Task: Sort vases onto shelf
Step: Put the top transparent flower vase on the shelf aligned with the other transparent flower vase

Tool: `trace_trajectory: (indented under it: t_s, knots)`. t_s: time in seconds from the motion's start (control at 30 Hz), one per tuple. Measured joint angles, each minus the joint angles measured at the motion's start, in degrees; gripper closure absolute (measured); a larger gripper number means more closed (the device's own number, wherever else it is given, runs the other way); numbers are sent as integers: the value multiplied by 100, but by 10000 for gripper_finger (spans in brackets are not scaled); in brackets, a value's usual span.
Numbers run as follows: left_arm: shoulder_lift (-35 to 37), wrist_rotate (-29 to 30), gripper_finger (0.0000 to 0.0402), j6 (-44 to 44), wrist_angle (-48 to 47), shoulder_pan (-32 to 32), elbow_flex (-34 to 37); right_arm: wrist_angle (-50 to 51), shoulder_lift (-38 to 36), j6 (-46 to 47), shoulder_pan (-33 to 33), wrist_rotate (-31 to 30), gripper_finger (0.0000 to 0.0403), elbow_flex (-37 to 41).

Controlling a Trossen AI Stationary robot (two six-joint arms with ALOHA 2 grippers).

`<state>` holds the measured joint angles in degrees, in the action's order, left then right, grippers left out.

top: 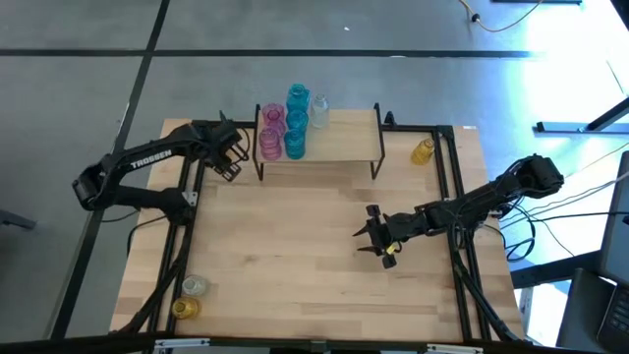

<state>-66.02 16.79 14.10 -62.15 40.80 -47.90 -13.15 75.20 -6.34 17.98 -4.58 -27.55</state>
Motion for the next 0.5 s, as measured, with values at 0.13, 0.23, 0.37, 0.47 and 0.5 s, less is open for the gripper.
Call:
trace_trajectory:
  t_s: [0.13, 0.23, 0.37, 0.47, 0.5]
  knots:
    - [-131, -8, 269, -80, 167, 207, 2, 1, 0, -17, 2, 0, 219, 0]
    - [-251, -167, 269, -121, 170, 316, 2, 1, 0, -17, 2, 0, 219, 0]
    - [-427, -170, 269, -129, 178, 414, 2, 5, 0, -17, 2, 0, 219, 0]
    - [-540, -244, 269, -167, 192, 421, 2, 2, 0, -19, 2, 0, 219, 0]
    - [-575, -344, 269, -167, 192, 419, 2, 3, 0, -26, 2, 1, 219, 0]
